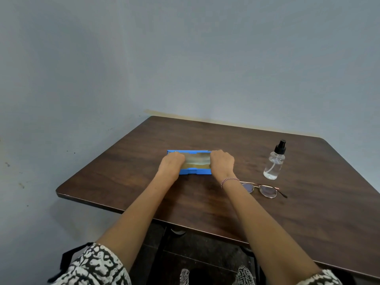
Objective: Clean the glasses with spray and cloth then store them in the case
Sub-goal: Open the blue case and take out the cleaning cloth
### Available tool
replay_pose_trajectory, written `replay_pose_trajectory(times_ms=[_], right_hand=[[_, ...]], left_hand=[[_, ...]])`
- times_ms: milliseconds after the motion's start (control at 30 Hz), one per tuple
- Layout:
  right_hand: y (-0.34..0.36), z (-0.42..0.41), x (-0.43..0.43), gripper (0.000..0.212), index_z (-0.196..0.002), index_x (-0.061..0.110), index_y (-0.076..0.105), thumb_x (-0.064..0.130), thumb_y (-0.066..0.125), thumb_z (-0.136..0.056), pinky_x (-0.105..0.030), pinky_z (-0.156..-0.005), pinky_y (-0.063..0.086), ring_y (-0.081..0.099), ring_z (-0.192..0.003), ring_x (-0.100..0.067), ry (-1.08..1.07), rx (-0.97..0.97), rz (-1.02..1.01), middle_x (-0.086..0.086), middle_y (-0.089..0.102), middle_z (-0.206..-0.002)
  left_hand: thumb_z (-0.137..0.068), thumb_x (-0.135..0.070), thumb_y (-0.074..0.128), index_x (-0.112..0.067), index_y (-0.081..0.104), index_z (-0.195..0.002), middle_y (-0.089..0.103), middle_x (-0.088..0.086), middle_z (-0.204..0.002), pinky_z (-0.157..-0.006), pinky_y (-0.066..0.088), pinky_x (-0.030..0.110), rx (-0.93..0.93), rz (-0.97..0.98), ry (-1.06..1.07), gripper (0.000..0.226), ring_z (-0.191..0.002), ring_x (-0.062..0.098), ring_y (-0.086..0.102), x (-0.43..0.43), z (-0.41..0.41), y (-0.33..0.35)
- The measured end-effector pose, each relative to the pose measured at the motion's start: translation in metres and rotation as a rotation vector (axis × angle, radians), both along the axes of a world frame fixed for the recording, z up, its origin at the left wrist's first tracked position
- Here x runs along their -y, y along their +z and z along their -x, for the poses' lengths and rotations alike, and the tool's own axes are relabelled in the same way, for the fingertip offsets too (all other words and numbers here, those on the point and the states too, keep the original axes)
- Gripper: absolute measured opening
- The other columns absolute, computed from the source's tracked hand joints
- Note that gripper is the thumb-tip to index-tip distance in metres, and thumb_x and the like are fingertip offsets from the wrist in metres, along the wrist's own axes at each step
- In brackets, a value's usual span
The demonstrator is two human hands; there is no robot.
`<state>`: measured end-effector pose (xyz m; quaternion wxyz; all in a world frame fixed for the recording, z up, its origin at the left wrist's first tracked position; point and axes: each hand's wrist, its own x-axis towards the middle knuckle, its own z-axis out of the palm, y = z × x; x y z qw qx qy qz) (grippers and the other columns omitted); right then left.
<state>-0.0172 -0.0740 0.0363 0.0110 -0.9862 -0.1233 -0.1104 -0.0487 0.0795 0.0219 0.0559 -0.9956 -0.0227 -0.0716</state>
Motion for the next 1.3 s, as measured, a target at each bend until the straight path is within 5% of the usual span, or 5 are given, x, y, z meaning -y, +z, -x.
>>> replay_pose_trajectory(times_ms=[367,567,933,1167,1300], right_hand=[[-0.015,-0.001,0.019,0.017,-0.090,0.010,0.072,0.023,0.061,-0.085,-0.032,-0.070,0.047,0.063,-0.088,-0.030,-0.091,-0.063,-0.607,-0.010,0.069,-0.092],[-0.015,0.000,0.031,0.012,-0.090,0.013,0.072,0.022,0.070,-0.082,-0.026,-0.079,0.051,0.066,-0.083,-0.016,-0.050,-0.063,-0.867,-0.002,0.071,-0.082],[-0.007,0.007,0.047,0.004,-0.086,0.010,0.067,0.013,0.065,-0.084,-0.007,-0.065,0.044,0.058,-0.079,-0.008,0.045,-0.072,-1.320,0.001,0.066,-0.086],[0.003,0.005,0.050,0.013,-0.081,0.017,0.061,0.005,0.060,-0.086,-0.037,-0.072,0.056,0.059,-0.084,-0.019,0.001,-0.270,-1.603,-0.002,0.062,-0.080],[0.007,0.012,0.054,0.016,-0.093,0.020,0.060,0.012,0.068,-0.082,-0.026,-0.069,0.051,0.057,-0.073,-0.012,0.083,-0.111,-1.376,-0.001,0.066,-0.082]], left_hand=[[-0.094,-0.018,0.044,-0.009,0.061,-0.092,0.061,0.010,-0.088,-0.069,0.043,0.039,0.107,0.048,-0.282,0.019,-0.082,0.028,0.057,-0.027,0.009,0.004],[-0.069,0.000,0.072,-0.009,0.066,-0.084,0.062,0.007,-0.071,-0.043,0.045,0.033,0.306,-0.022,-0.419,0.019,-0.057,0.026,0.062,-0.036,0.016,-0.008],[-0.082,-0.027,0.064,-0.024,0.065,-0.079,0.058,-0.009,-0.077,-0.044,0.041,0.025,0.522,0.191,-0.358,0.005,-0.077,0.010,0.048,-0.022,0.039,0.010],[-0.083,-0.007,0.063,-0.010,0.065,-0.071,0.069,0.006,-0.082,-0.086,0.053,0.032,-0.087,1.231,-0.136,0.012,-0.078,0.012,0.063,0.007,0.044,0.018],[-0.086,-0.004,0.059,-0.006,0.062,-0.072,0.069,0.007,-0.071,-0.067,0.058,0.026,-0.292,1.678,0.013,0.014,-0.064,0.014,0.068,0.032,0.052,0.018]])
